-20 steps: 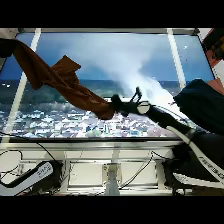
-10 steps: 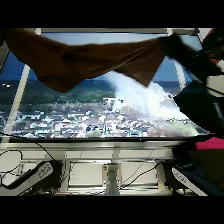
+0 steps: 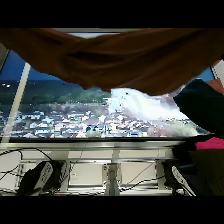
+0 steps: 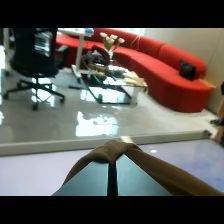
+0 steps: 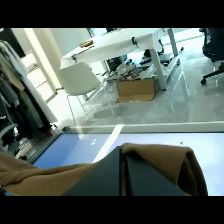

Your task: Fold the clothes and pants, and hang the long-sleeved shirts on hangers.

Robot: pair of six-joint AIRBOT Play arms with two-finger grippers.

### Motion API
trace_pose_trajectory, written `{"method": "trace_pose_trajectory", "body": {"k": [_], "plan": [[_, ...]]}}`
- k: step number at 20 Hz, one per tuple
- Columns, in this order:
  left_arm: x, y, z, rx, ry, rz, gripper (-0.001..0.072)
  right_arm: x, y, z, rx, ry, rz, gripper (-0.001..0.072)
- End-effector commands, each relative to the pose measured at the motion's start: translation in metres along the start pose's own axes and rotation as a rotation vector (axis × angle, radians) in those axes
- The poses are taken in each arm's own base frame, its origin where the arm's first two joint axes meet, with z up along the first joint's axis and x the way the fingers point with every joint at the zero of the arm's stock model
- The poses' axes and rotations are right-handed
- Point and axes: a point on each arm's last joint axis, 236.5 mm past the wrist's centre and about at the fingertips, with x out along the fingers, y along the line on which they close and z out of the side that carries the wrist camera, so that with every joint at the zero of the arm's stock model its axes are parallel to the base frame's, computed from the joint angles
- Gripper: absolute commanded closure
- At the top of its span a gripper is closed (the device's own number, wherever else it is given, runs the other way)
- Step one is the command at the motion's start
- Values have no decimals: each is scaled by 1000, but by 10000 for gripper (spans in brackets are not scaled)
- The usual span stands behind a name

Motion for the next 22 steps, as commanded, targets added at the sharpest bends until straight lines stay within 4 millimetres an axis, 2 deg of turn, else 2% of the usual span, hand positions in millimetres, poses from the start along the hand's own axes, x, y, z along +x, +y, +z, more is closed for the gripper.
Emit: {"method": "trace_pose_trajectory", "body": {"k": [1,3,5,7,8,10,11,14,16,17,19,20,22], "plan": [[-47,-35,19,202,5,91,692,-48,37,-8,-20,49,83,699],[-63,-38,22,271,18,154,692,-56,47,-7,4,44,118,699],[-70,-25,15,219,53,222,692,-48,45,-16,15,82,119,699],[-67,-8,0,116,97,261,692,-28,29,-43,24,187,87,698],[-59,3,-15,58,127,264,692,-16,20,-61,40,244,72,699],[-42,29,-59,-32,227,264,692,16,-7,-108,94,375,32,698],[-34,42,-88,-83,288,262,692,32,-24,-138,124,448,2,698],[-10,75,-188,-291,466,243,692,74,-74,-229,238,597,-90,698],[9,88,-249,-414,551,225,692,101,-106,-287,362,616,-175,698],[20,96,-275,-415,589,223,692,111,-122,-311,416,611,-224,698],[46,113,-312,-374,612,238,692,130,-151,-350,478,588,-313,698],[59,120,-326,-368,603,265,692,139,-163,-363,497,574,-347,698],[84,129,-345,-341,569,316,692,157,-181,-376,556,511,-396,698]]}}
